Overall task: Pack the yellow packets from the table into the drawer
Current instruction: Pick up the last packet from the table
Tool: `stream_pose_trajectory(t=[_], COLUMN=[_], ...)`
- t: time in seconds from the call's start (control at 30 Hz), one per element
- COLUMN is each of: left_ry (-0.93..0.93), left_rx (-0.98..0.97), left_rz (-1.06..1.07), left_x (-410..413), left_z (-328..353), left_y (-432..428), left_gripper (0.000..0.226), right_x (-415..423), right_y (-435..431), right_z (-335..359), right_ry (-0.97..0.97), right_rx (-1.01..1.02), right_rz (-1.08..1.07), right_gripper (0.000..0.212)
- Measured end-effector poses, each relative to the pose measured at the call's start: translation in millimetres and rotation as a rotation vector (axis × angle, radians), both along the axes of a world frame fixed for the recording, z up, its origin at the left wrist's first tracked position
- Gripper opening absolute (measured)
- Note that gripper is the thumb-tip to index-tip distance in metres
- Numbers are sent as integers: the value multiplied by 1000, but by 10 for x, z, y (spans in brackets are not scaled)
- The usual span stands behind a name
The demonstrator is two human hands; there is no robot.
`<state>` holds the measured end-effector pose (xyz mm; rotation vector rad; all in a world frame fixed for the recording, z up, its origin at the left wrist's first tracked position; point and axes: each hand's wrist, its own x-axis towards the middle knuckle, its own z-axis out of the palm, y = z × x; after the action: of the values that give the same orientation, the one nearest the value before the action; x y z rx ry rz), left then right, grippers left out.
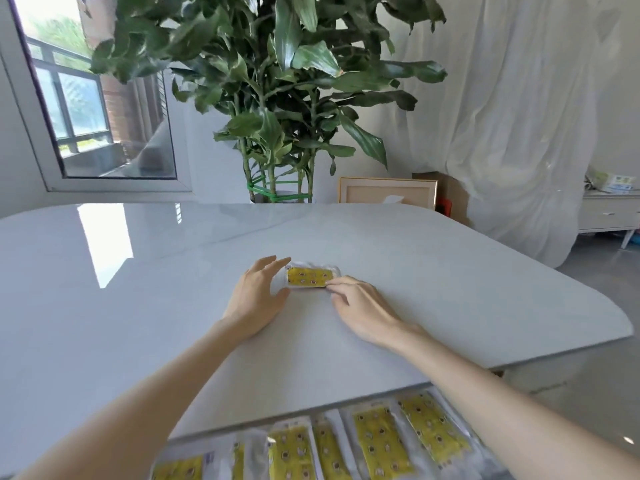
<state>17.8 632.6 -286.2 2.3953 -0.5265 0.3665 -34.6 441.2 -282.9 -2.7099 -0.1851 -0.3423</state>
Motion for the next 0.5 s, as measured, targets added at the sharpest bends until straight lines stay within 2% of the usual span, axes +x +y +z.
stream_pose_trajectory(t=[0.13,0.27,0.37,0.5], left_ry=[-26,-112,-114,-7], left_rx=[77,64,-61,-262], left_rz=[-57,-41,33,35], left_x=[-349,-677,-926,-1181], left_z=[52,98,188,366], left_y=[187,340,421,497], left_gripper=[49,32,22,21], right_x=[-402,-707,-928,-1194], right_y=[103,167,214,310], right_z=[170,291,420,556], right_ry=[-17,-8,0,-22], right_rx=[46,172,308,457], right_rz=[41,75,98,84], right_gripper=[35,32,29,19])
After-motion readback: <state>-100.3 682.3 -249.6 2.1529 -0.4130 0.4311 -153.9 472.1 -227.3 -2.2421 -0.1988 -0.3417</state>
